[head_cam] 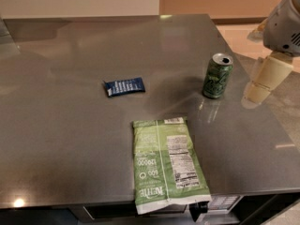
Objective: Move green can near rxbar blueberry
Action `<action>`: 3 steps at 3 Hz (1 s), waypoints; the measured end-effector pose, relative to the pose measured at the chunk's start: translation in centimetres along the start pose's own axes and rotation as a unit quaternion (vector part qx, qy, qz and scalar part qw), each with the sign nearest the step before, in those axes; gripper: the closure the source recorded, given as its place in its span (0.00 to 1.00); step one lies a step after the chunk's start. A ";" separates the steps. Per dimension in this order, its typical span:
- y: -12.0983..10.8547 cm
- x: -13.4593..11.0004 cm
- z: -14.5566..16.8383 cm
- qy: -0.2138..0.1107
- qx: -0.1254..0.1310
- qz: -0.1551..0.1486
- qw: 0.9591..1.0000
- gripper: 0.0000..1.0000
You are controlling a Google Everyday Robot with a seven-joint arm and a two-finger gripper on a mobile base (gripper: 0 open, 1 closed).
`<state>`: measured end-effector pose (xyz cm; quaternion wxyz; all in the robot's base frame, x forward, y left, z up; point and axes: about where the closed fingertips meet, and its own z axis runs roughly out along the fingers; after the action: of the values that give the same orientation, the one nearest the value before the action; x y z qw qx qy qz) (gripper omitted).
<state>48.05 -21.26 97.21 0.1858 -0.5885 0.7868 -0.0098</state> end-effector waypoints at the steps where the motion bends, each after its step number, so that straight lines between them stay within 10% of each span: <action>1: -2.8 -0.4 2.0 -0.020 -0.009 0.018 1.000 0.00; 3: -7.1 -0.9 7.1 -0.042 -0.030 0.051 0.997 0.00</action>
Offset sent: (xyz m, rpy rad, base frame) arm 0.1029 -0.0092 -0.0508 0.1422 0.0653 -0.0845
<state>56.94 -21.14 92.53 0.2015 -0.5530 0.8070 0.0483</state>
